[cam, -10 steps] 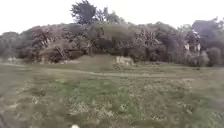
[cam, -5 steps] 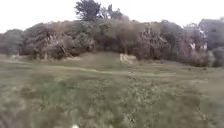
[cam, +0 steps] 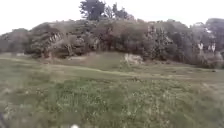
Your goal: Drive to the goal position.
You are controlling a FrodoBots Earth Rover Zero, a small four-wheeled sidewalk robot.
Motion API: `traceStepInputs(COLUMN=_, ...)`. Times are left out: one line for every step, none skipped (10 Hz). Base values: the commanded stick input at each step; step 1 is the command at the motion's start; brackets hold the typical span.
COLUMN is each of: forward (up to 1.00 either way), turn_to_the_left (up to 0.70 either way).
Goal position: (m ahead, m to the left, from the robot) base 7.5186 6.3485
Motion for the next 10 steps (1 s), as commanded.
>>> traceStepInputs(forward=0.70, turn_to_the_left=0.14)
traceStepInputs(forward=0.70, turn_to_the_left=0.14)
traceStepInputs(forward=0.70, turn_to_the_left=0.14)
traceStepInputs(forward=0.70, turn_to_the_left=0.14)
traceStepInputs(forward=0.70, turn_to_the_left=0.14)
traceStepInputs(forward=0.70, turn_to_the_left=0.12)
traceStepInputs(forward=0.70, turn_to_the_left=0.01)
traceStepInputs(forward=0.70, turn_to_the_left=0.01)
traceStepInputs(forward=0.70, turn_to_the_left=0.01)
traceStepInputs(forward=0.70, turn_to_the_left=0.00)
